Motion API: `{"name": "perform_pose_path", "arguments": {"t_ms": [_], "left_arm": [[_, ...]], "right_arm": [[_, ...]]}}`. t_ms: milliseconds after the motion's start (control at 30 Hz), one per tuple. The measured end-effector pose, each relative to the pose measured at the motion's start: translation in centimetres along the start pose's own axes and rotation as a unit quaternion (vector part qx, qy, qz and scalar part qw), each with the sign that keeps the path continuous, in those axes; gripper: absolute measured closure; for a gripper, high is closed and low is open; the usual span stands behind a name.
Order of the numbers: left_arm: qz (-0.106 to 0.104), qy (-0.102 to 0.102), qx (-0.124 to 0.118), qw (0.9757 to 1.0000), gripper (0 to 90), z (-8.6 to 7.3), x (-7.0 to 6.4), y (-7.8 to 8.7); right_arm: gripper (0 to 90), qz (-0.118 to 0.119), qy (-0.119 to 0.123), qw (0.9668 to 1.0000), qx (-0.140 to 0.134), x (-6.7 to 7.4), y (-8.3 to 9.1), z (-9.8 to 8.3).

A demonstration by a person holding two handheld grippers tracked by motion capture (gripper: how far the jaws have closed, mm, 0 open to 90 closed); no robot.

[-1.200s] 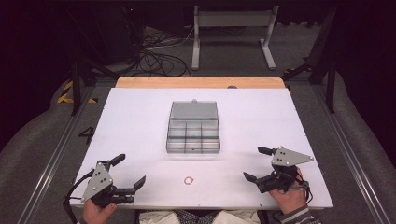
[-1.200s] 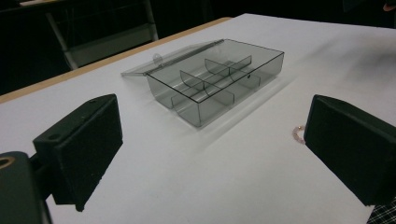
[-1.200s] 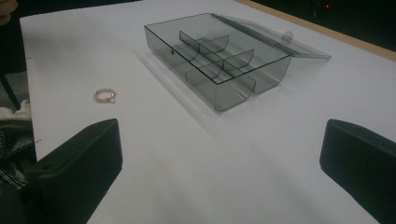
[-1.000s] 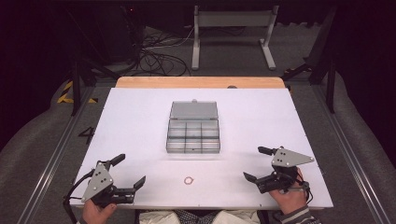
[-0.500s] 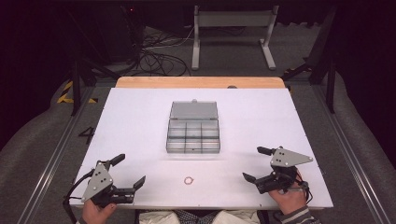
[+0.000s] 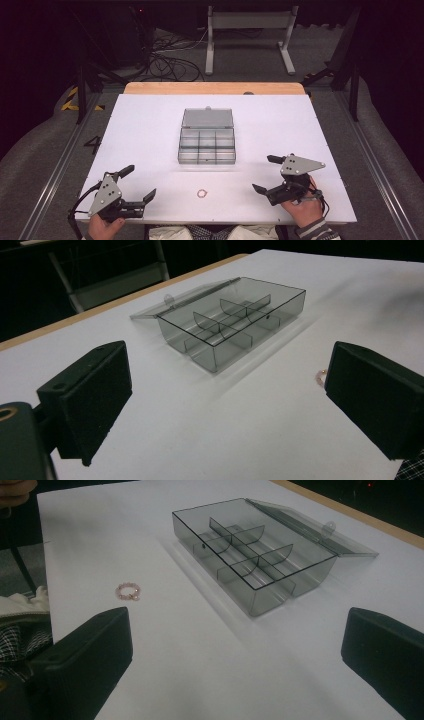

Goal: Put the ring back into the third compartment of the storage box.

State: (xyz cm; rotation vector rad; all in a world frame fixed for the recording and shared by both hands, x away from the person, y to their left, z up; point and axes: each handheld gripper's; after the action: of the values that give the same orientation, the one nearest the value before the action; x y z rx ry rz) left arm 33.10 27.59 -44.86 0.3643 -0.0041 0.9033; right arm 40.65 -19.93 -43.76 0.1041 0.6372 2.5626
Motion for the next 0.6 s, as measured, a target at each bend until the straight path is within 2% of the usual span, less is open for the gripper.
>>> {"name": "perform_pose_path", "arguments": {"t_ms": [600], "left_arm": [[-0.001,-0.001,0.001,1.0,5.3,0.0,0.0,0.0]], "right_arm": [[0.6,0.043,0.021,0.9988,0.006,1.2,-3.6,2.6]]}}
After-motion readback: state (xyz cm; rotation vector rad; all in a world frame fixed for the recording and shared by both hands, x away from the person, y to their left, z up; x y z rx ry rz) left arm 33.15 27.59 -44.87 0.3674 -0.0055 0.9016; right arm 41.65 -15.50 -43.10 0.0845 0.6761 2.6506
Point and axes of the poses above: each handheld gripper's, and its own axes: y roughly backward along the jaws, z roughly out of its top, x roughly to its left, and after that the axes turned 2 degrees about z, right-handed
